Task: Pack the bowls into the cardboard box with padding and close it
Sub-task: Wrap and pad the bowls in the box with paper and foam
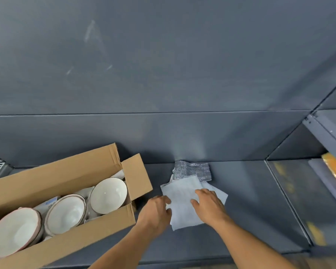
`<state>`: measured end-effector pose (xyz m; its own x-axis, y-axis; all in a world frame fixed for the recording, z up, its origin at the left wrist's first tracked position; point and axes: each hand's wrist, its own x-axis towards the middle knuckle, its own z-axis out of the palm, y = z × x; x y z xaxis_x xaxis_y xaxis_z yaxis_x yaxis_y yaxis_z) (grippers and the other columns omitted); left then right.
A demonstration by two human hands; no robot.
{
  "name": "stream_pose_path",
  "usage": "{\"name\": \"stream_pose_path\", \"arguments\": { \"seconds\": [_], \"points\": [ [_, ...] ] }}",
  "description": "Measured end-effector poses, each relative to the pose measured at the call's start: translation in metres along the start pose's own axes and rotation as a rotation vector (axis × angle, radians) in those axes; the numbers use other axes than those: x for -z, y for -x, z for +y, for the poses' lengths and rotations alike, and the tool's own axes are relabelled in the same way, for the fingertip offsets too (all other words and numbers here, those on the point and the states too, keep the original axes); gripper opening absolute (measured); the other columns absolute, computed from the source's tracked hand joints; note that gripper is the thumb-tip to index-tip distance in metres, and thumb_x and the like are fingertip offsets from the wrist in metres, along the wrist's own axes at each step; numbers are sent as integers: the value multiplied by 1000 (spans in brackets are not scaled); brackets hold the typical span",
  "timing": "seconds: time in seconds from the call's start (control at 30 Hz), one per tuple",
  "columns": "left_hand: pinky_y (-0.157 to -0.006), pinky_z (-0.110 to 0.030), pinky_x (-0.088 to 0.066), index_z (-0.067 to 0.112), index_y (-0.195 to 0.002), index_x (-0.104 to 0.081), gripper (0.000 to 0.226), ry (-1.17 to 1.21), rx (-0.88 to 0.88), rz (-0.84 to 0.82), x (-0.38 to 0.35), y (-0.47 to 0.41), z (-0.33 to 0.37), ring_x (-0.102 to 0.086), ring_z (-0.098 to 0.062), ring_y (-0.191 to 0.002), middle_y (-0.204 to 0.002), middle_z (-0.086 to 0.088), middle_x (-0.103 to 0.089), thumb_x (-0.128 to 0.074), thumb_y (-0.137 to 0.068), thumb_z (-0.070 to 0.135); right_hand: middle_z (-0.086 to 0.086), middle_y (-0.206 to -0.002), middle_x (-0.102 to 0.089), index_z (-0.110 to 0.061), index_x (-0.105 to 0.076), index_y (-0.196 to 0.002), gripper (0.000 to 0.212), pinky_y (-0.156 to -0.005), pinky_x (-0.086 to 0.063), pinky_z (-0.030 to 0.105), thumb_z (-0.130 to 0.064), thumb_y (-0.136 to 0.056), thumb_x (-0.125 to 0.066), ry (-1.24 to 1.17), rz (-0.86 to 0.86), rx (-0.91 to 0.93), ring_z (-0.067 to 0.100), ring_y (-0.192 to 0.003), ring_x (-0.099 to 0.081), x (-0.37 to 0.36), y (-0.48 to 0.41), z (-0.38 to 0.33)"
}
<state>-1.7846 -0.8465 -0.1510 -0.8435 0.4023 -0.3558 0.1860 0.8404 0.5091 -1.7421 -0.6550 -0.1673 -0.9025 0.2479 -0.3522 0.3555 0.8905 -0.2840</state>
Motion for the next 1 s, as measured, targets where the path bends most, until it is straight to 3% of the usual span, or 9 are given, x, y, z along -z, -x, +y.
{"name": "stream_pose_path", "arguments": {
  "seconds": [0.1,0.2,0.27,0.43,0.7,0.83,1.0],
  "points": [
    [-89,-26,-50,27,-127,-58,35,8,9,-33,-11,-7,8,-61,-13,-108,-124,5,-61,-50,-93,27,3,-137,-53,-14,-52,-132,41,-101,-42,37,-39,-100,-42,-10,-26,-86,26,-128,-43,2,-1,24],
    [-84,-25,-50,27,-128,-57,36,12,37,-75,-19,-14,12,-63,-13,-103,-122,4,-61,-48,-93,26,6,-119,-62,-18,-52,-94,22,-89,-44,34,-38,-97,-46,-11,-26,-136,27,-114,-52,0,-6,43],
    [-86,-25,-50,27,-129,-56,37,17,63,-95,-25,-19,14,-61,-14,-107,-124,5,-61,-48,-93,26,7,-113,-65,-18,-48,-85,21,-83,-44,32,-37,-94,-48,-34,-23,-161,28,-108,-56,-2,-10,52],
    [-87,-26,-52,29,-130,-55,37,21,121,-127,-36,-25,17,-61,-15,-107,-128,5,-59,-49,-94,27,8,-114,-65,-14,-62,-103,28,-81,-46,31,-37,-93,-51,-65,-25,-184,29,-111,-58,-7,-18,64],
    [-82,-22,-53,29,-132,-53,37,44,198,-123,-44,-27,20,-62,-15,-105,-133,4,-56,-49,-95,25,7,-113,-62,-15,-58,-96,24,-77,-44,31,-38,-94,-51,-115,4,-212,27,-114,-53,-12,-29,72],
    [-79,-17,-46,29,-133,-53,37,45,224,-116,-46,-22,23,-61,-14,-108,-135,4,-54,-49,-96,26,6,-119,-60,-15,-60,-111,31,-80,-46,32,-38,-94,-50,-135,-2,-219,26,-117,-50,-16,-33,73],
    [-73,-22,-53,31,-132,-53,39,18,268,-137,-44,-11,22,-57,-14,-93,-132,3,-54,-46,-94,26,5,-116,-58,-15,-60,-113,33,-79,-47,32,-41,-92,-52,-213,3,-218,26,-115,-50,-20,-37,71]
  ]
}}
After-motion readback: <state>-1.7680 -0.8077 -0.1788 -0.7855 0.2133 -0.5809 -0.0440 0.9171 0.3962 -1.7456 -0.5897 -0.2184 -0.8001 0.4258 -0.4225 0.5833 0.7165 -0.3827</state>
